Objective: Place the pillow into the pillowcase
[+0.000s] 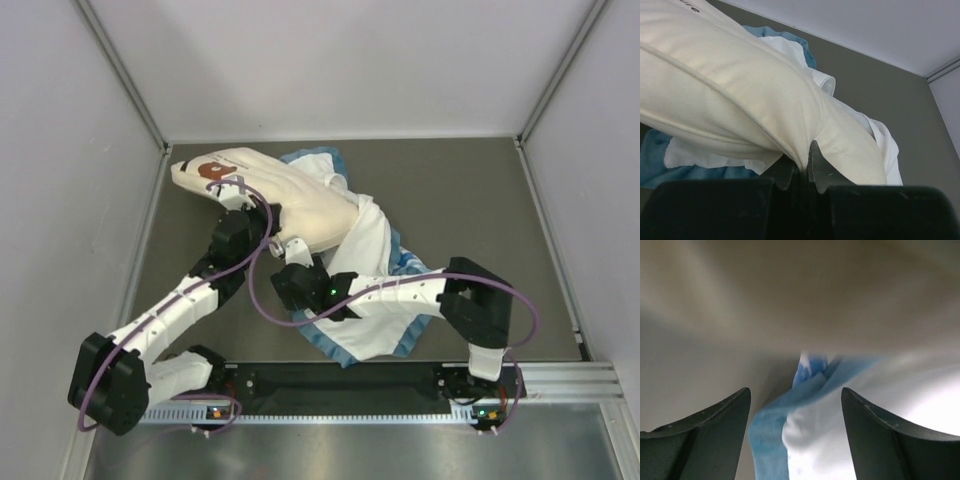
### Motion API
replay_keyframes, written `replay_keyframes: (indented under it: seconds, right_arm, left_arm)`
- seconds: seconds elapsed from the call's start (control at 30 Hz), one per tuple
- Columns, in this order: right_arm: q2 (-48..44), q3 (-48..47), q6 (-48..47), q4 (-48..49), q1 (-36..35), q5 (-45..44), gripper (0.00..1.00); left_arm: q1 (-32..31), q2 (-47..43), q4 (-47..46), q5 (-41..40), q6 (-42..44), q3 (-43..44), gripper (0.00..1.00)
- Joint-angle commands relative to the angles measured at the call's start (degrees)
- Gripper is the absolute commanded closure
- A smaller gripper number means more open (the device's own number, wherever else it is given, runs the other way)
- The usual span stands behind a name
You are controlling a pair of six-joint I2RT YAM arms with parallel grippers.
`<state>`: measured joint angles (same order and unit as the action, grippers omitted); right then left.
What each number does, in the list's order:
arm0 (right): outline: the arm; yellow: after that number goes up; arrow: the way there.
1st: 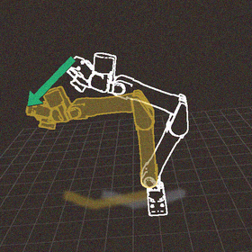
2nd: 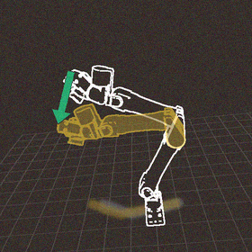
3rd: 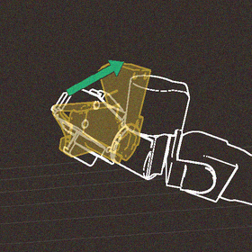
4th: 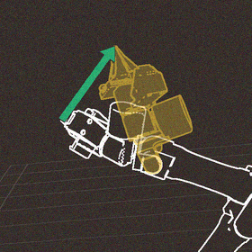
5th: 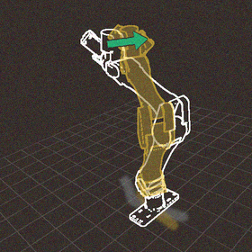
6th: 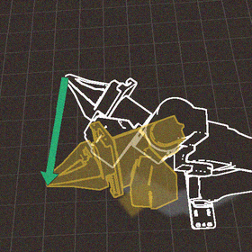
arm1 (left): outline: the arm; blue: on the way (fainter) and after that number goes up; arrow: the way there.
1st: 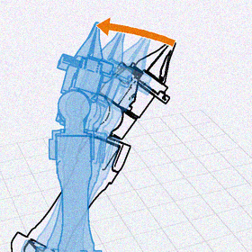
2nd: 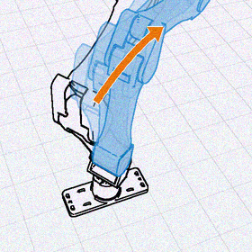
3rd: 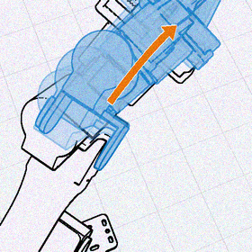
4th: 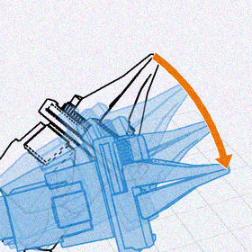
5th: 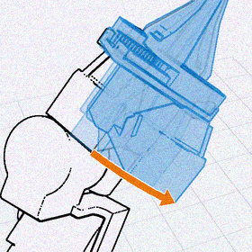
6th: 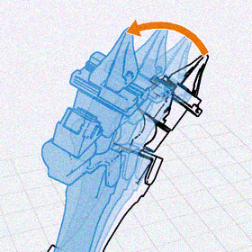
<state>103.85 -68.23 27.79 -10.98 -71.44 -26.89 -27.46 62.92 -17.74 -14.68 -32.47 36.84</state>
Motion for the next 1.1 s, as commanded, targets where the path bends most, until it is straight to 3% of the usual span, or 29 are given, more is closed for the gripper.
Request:
replay_keyframes:
  seconds: [0.0, 0.13, 0.5, 0.67, 0.8, 0.93, 1.07]
  right_arm:
    - [5.11, -5.33, 2.70, -2.28, 0.60, -7.30, 0.28]
    - [6.45, -5.87, 4.37, -4.74, 0.86, -8.43, 0.43]
    - [4.69, -1.30, 7.02, -6.51, 0.69, -10.81, 0.53]
    - [6.27, -1.65, 5.17, -3.26, 1.21, -5.03, 0.82]
    - [3.12, 3.87, 0.87, 7.62, 0.60, 3.76, 1.00]
    - [-1.89, 8.28, -7.54, 17.73, -3.95, 7.82, 1.00]
    - [-9.87, 9.87, -16.53, 18.55, -11.08, 12.29, 1.00]
  left_arm:
    - [0.04, -0.60, -6.17, -0.88, 2.76, 5.17, 1.00]
    - [-0.05, -0.51, -4.68, -0.44, 3.03, 6.31, 1.00]
    - [-0.05, 0.80, -2.48, 1.32, 2.24, 10.00, 1.00]
    - [-0.05, 1.95, -0.81, 2.37, 1.53, 11.24, 1.00]
    - [-0.05, 2.56, -0.11, 2.46, 1.79, 11.24, 1.00]
    - [-0.05, 2.92, -0.02, 3.95, 1.10, 10.01, 1.00]
    - [-0.13, 1.51, -1.07, 5.53, 0.13, 7.20, 1.00]
